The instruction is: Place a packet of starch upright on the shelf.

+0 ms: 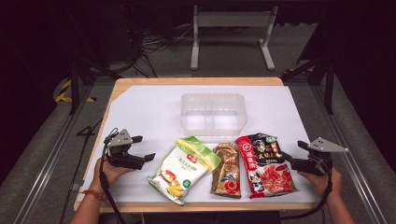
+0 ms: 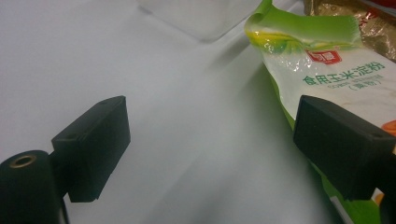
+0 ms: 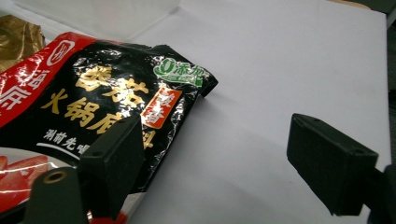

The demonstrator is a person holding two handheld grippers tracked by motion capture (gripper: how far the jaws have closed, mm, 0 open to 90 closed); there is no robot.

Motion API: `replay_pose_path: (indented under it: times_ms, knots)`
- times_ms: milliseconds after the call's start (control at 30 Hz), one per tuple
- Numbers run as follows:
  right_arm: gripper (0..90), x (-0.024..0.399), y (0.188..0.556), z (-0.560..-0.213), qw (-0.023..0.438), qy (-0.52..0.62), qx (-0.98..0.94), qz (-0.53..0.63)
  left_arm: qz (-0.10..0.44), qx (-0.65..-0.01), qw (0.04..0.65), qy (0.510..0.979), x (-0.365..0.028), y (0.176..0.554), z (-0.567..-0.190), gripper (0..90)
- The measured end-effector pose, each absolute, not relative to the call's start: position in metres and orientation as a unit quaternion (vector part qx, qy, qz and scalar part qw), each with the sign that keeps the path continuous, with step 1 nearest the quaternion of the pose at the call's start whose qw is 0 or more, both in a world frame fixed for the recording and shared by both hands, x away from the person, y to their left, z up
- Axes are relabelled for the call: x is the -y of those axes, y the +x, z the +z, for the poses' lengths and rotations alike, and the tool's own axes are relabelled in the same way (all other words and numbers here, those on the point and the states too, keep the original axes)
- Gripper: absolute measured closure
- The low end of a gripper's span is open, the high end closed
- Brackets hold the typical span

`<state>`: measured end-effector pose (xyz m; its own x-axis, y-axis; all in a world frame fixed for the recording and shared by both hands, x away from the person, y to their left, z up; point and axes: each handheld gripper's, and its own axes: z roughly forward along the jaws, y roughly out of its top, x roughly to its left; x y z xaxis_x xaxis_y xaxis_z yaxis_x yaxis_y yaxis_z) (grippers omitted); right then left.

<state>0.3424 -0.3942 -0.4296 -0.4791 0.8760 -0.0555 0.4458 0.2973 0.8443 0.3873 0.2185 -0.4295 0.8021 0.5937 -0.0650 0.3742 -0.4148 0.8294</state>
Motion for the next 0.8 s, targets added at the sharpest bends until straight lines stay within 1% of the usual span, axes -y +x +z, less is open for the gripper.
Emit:
replay_pose_path:
  times_ms: [167,233,367,400,433,533,567,800]
  knots:
    - [21.4,0.390,0.339,-0.430,0.268,0.423,-0.771,0.394,0.109,-0.284,0.462,0.833,-0.214,0.386,-0.428,13.5]
    - [21.2,0.389,0.337,-0.431,0.259,0.418,-0.774,0.400,0.108,-0.278,0.463,0.835,-0.211,0.386,-0.427,15.1]
    - [20.9,0.388,0.334,-0.431,0.260,0.418,-0.776,0.395,0.081,-0.259,0.473,0.839,-0.201,0.390,-0.422,18.0]
    - [20.9,0.388,0.333,-0.432,0.259,0.421,-0.775,0.394,0.081,-0.259,0.473,0.839,-0.201,0.390,-0.422,17.8]
    - [20.9,0.388,0.333,-0.432,0.259,0.421,-0.775,0.393,0.064,-0.252,0.475,0.840,-0.195,0.392,-0.420,17.9]
    - [20.9,0.388,0.333,-0.433,0.252,0.422,-0.776,0.395,0.065,-0.245,0.467,0.847,-0.188,0.394,-0.418,18.0]
    - [20.9,0.387,0.333,-0.434,0.251,0.419,-0.778,0.394,0.055,-0.242,0.464,0.850,-0.183,0.397,-0.417,17.5]
    - [20.8,0.381,0.334,-0.434,0.245,0.407,-0.787,0.393,0.035,-0.221,0.439,0.870,-0.159,0.402,-0.418,15.6]
